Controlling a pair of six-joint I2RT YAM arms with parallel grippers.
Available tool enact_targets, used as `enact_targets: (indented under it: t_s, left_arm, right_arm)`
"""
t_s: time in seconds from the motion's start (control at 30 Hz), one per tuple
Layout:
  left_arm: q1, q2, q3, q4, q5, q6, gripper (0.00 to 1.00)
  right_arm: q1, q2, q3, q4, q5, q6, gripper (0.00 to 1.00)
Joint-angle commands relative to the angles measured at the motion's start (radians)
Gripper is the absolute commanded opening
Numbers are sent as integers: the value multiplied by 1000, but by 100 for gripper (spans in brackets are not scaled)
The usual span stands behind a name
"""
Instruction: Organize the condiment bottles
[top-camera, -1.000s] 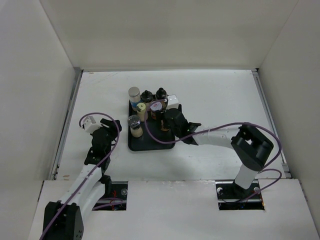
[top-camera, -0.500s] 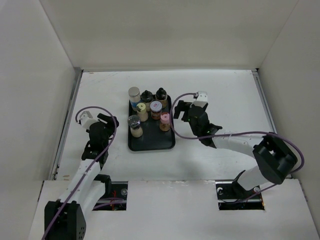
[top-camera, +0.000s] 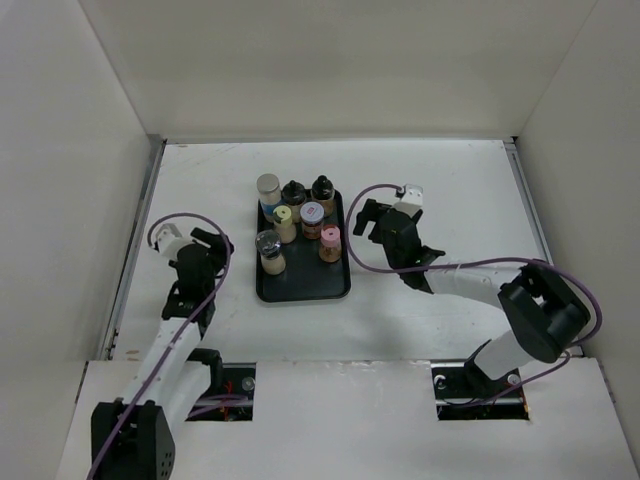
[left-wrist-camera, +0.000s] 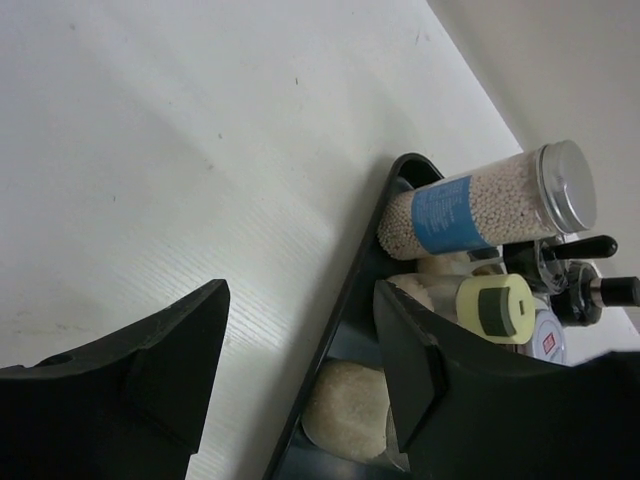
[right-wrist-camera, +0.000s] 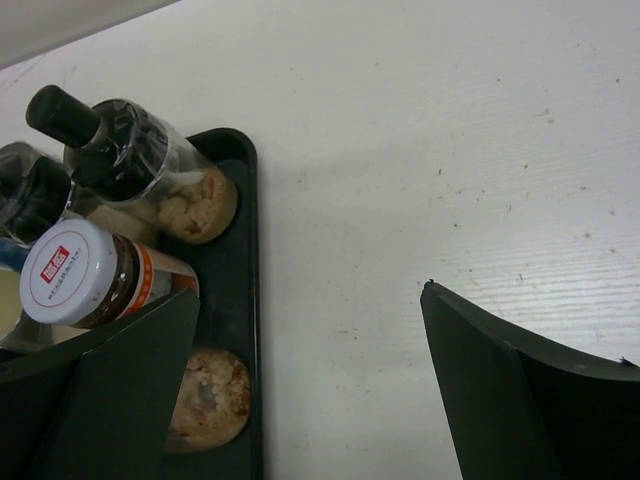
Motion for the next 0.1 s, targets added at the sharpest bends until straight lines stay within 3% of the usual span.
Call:
enact_targets:
  t_s: [0.0,0.07]
  left_arm:
    - [1,-13,0,38,-15,14,58]
    - [0,11,15,32,-4,21,60]
  right_arm:
    - [7,12,27,14,-7,9,100]
    - [7,13,30,7,-7,8,100]
